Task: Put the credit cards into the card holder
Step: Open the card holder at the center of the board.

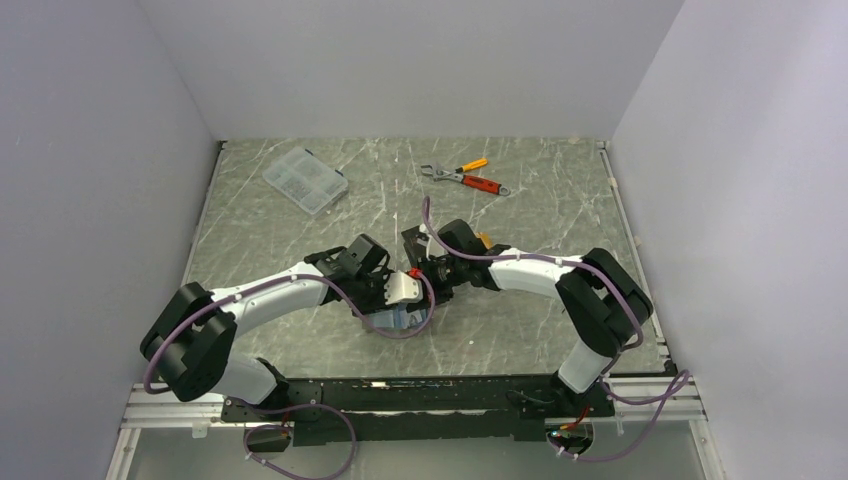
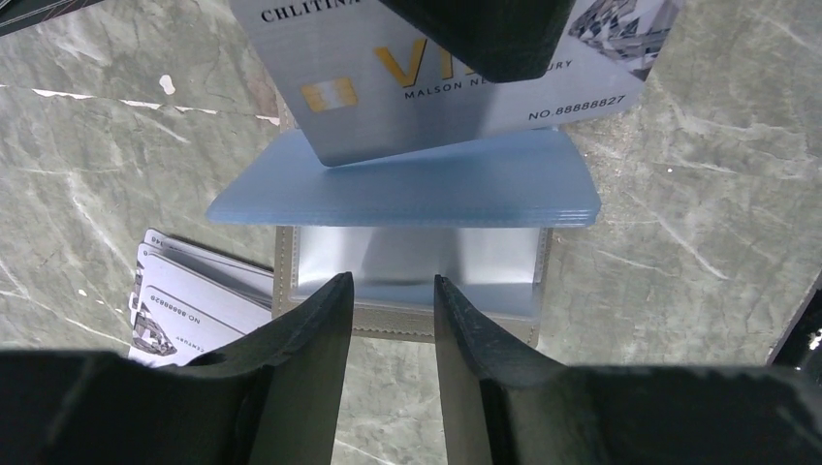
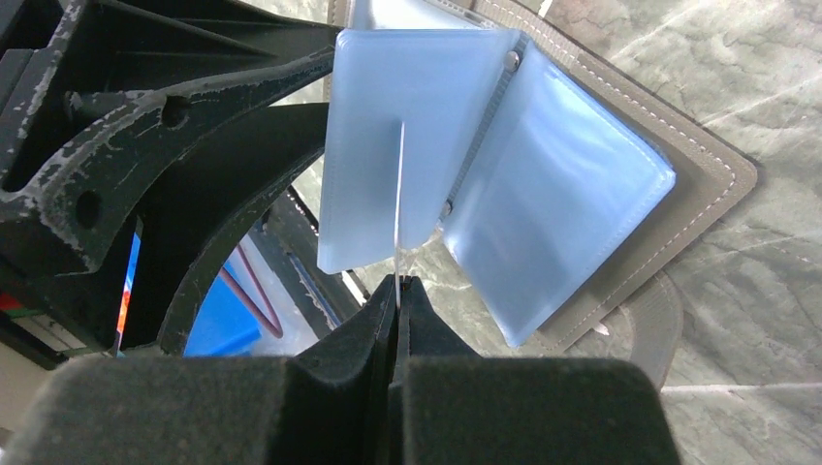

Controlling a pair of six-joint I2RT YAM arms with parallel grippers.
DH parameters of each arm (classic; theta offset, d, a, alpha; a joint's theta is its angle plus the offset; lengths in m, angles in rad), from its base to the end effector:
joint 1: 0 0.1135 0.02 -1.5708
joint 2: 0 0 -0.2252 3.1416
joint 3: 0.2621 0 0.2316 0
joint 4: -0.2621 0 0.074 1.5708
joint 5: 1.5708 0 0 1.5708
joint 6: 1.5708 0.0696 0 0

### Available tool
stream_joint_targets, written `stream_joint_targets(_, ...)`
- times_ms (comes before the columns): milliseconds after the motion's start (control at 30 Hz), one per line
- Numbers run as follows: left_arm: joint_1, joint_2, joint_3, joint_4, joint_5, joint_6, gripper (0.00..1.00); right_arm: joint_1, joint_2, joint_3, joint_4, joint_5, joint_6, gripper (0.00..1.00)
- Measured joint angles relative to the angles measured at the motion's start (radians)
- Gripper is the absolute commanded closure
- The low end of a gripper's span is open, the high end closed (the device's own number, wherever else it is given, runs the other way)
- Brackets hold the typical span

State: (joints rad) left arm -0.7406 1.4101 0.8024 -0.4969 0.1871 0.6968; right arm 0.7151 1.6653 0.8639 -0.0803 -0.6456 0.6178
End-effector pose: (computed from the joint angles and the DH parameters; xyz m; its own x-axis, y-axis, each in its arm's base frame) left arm 0.1875 -0.1889 0.1302 -0.0405 0.8914 -0.4514 0.9789 0.1261 0.1610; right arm 0.2159 0.2430 0.1187 -0.9457 -0.2085 -0.2493 -0.3248 0.5803 0.7469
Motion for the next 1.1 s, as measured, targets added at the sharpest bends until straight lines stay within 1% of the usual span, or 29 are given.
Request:
stream_joint_targets(233, 0.005, -0.011, 0.0, -0.006, 0.002, 0.0, 0.59, 0.0, 0.011, 0.007, 0.002, 0.0, 0.003, 1.0)
stream_joint_targets(367, 0.021, -0.026, 0.011, -0.039, 0.023, -0.001, 0.59, 0.0, 0.01, 0.007, -0.002, 0.004, 0.002, 1.0)
stream_joint_targets(600, 0.037, -0.037, 0.032, -0.046, 0.038, 0.0, 0.59, 0.0, -0.007, 0.023, -0.054, 0.029, -0.012, 1.0)
stream_joint_targets(767, 0.037, -0.035, 0.009, -0.031, 0.038, 0.001, 0.6, 0.0, -0.048, 0.032, -0.085, 0.046, -0.028, 1.0)
stream_joint_targets(1100, 0.037, -0.019, -0.03, -0.021, 0.035, 0.017, 0.6, 0.0, -0.062, 0.037, -0.121, 0.066, -0.04, 1.0)
